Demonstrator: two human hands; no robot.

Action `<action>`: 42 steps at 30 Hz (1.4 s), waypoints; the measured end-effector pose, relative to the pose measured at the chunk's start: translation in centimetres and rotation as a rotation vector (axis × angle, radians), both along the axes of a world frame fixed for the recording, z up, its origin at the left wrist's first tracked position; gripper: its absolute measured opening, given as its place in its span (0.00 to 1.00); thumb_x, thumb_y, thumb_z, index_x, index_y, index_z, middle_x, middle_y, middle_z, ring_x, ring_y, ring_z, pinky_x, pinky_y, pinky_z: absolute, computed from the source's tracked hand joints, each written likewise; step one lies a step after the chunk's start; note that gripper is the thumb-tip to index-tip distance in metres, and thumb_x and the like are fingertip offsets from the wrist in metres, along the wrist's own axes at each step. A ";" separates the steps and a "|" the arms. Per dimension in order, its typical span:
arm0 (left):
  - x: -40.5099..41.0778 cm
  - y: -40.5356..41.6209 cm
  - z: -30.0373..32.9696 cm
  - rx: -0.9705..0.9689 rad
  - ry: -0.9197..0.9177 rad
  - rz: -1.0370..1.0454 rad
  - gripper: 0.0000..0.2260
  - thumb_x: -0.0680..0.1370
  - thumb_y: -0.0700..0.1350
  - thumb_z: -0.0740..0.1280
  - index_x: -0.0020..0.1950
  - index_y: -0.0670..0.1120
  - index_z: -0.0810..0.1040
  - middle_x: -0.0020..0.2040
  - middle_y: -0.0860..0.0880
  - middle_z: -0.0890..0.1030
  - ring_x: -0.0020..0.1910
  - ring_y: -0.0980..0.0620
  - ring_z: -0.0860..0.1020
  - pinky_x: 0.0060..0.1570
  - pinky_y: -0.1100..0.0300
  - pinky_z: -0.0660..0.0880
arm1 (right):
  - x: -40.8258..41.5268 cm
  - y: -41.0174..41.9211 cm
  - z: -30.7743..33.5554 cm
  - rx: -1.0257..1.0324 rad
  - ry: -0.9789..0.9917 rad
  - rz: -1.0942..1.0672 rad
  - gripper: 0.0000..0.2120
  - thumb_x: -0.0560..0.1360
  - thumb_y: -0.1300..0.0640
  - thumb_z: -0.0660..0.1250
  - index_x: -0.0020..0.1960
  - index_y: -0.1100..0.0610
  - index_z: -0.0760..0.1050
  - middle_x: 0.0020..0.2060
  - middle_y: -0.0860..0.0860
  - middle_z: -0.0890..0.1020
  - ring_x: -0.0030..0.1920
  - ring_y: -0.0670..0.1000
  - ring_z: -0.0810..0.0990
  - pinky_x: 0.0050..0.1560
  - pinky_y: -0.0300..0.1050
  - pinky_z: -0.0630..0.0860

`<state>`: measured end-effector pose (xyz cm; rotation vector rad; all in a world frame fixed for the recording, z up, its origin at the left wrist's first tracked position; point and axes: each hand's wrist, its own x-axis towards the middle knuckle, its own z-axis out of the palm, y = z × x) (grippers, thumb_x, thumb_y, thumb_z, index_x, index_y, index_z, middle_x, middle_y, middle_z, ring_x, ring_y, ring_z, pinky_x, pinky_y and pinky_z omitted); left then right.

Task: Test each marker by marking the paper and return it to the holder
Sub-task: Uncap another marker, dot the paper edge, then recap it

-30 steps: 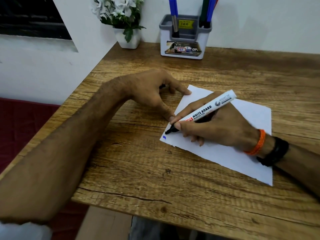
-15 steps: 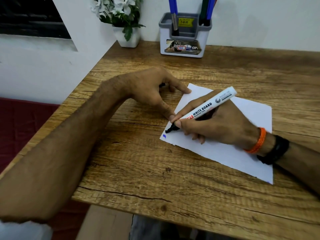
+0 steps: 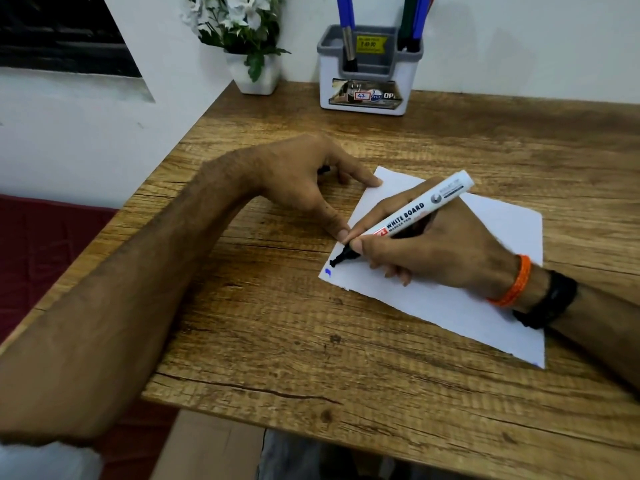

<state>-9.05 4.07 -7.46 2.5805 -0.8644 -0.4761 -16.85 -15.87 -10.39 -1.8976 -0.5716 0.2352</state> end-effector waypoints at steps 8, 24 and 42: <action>0.0 0.0 0.1 0.007 -0.008 -0.009 0.39 0.56 0.65 0.73 0.68 0.63 0.72 0.50 0.61 0.73 0.46 0.69 0.70 0.43 0.69 0.63 | 0.1 -0.1 -0.2 -0.003 -0.011 0.010 0.03 0.72 0.62 0.74 0.45 0.59 0.85 0.30 0.51 0.84 0.26 0.45 0.80 0.25 0.37 0.75; -0.4 0.0 0.3 -0.110 -0.011 -0.011 0.22 0.66 0.58 0.77 0.56 0.66 0.73 0.51 0.62 0.77 0.46 0.68 0.73 0.45 0.64 0.67 | 1.8 -0.5 0.7 0.372 0.092 -0.071 0.06 0.71 0.61 0.73 0.48 0.61 0.80 0.32 0.54 0.82 0.27 0.48 0.78 0.25 0.37 0.72; -0.5 -0.6 -0.1 -0.648 -0.046 0.216 0.10 0.78 0.34 0.65 0.57 0.42 0.80 0.45 0.45 0.82 0.40 0.57 0.80 0.43 0.66 0.76 | 3.6 -2.8 1.9 0.503 0.149 -0.224 0.16 0.71 0.52 0.63 0.53 0.58 0.82 0.44 0.59 0.86 0.31 0.49 0.79 0.30 0.40 0.71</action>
